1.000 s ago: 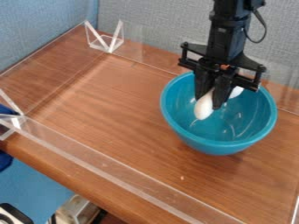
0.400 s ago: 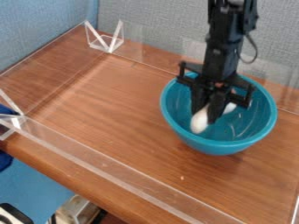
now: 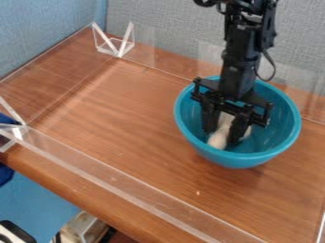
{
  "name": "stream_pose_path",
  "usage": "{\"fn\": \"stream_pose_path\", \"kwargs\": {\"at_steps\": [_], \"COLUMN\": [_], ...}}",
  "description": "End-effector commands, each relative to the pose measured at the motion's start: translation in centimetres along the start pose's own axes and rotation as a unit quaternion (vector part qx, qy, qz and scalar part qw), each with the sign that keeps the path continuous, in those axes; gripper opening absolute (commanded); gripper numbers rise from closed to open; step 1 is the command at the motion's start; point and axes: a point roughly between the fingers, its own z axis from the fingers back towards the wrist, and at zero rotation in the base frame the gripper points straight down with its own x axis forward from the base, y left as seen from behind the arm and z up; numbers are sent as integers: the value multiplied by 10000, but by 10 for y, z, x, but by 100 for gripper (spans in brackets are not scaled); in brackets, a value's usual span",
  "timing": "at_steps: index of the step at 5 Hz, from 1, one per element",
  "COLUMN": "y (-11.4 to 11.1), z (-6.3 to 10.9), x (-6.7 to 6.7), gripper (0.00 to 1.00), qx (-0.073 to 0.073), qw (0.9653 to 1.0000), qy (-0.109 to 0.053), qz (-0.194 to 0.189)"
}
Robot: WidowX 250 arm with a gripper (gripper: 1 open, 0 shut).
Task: Put the mushroom in the blue bowl
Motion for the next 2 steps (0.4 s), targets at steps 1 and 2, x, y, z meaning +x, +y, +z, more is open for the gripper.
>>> {"fn": "stream_pose_path", "kwargs": {"at_steps": [1, 2], "y": [0, -2], "z": [18, 22], "x": [6, 9], "gripper": [100, 100], "qx": [11, 96], "qw": [9997, 9997], "qy": [-233, -218], "qz": [0, -30]}}
